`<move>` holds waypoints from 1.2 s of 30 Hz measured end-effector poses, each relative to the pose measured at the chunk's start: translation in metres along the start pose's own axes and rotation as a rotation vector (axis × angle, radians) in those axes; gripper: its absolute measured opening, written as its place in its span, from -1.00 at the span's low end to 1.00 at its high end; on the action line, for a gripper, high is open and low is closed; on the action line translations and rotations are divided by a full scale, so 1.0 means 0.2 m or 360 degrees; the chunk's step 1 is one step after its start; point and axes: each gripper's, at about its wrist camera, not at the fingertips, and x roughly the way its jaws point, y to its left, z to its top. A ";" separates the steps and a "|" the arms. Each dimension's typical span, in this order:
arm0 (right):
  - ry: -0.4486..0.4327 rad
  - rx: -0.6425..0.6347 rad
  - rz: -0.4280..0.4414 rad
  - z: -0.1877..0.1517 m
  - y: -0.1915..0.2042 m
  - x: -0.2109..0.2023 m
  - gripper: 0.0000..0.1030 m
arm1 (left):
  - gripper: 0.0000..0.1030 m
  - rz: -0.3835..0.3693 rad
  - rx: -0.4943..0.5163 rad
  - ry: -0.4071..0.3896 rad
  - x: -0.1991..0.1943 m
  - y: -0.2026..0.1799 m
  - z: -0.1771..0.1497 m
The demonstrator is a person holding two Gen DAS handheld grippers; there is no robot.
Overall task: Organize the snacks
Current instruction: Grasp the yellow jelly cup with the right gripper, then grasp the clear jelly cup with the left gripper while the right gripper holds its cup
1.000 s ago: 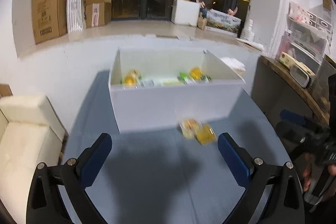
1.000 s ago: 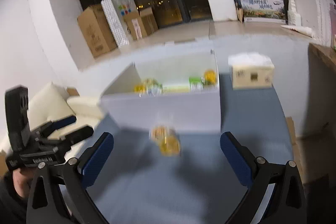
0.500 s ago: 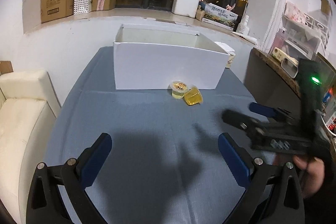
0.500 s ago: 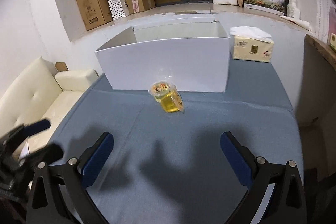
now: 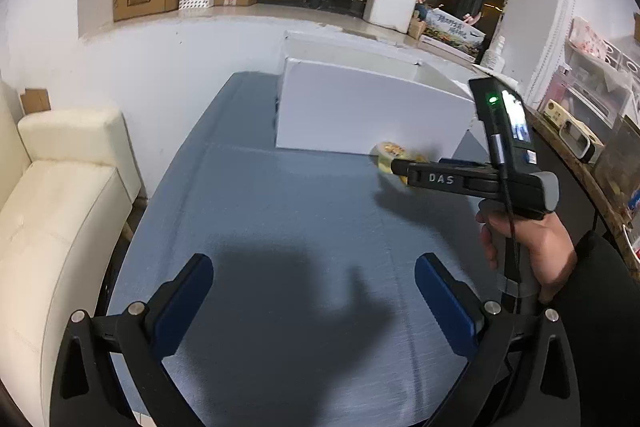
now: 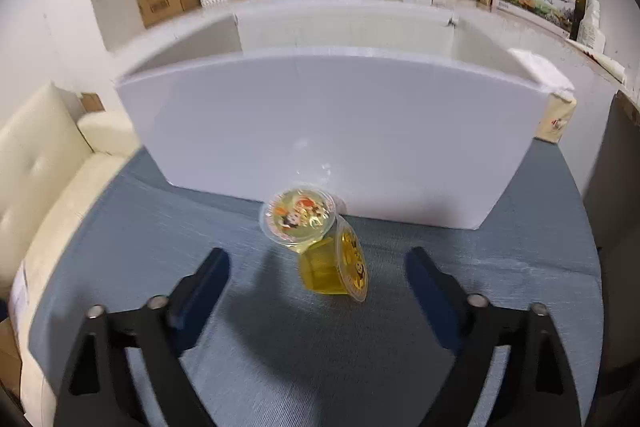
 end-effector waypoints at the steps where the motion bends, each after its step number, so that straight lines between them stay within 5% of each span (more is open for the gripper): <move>1: 0.0024 -0.0003 -0.0001 0.00 0.00 0.02 0.44 | 1.00 0.0001 -0.0005 0.0003 0.00 0.01 0.00; 3: 0.0055 -0.0018 -0.0042 -0.02 0.00 0.07 0.02 | 1.00 0.0000 -0.0007 0.0007 0.01 0.01 0.00; 6: 0.0043 0.0000 -0.0045 -0.03 -0.01 0.07 -0.15 | 1.00 -0.0005 -0.0016 0.0016 0.02 0.02 -0.01; 25: -0.0108 -0.0017 -0.0009 -0.18 -0.06 -0.26 -0.37 | 1.00 -0.0018 0.0068 -0.0015 0.12 -0.10 0.12; 36: -0.0231 0.0102 -0.0014 -0.38 -0.25 -0.64 -0.37 | 1.00 -0.0031 0.0244 0.0035 0.54 -0.40 0.35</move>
